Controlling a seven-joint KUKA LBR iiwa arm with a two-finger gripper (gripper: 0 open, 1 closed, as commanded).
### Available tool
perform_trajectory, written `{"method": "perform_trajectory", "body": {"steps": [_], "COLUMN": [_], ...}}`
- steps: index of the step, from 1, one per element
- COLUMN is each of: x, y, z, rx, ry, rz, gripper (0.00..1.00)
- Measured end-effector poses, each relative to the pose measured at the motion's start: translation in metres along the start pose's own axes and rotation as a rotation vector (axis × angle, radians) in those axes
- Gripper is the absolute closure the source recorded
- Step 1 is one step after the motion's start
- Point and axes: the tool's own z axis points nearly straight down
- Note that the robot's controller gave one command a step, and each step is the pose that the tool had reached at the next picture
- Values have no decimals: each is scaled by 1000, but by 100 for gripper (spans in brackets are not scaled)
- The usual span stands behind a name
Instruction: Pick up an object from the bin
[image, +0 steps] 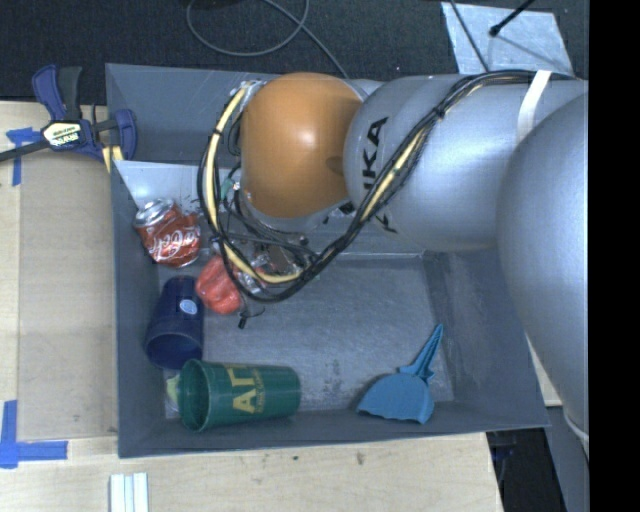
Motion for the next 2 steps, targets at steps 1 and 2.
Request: {"method": "perform_trajectory", "body": {"steps": [1,2], "x": [0,7], "y": [0,-1], "z": [0,-44], "rx": [0,-1], "ry": [0,5], "rz": [0,2], "gripper": [100,100]}}
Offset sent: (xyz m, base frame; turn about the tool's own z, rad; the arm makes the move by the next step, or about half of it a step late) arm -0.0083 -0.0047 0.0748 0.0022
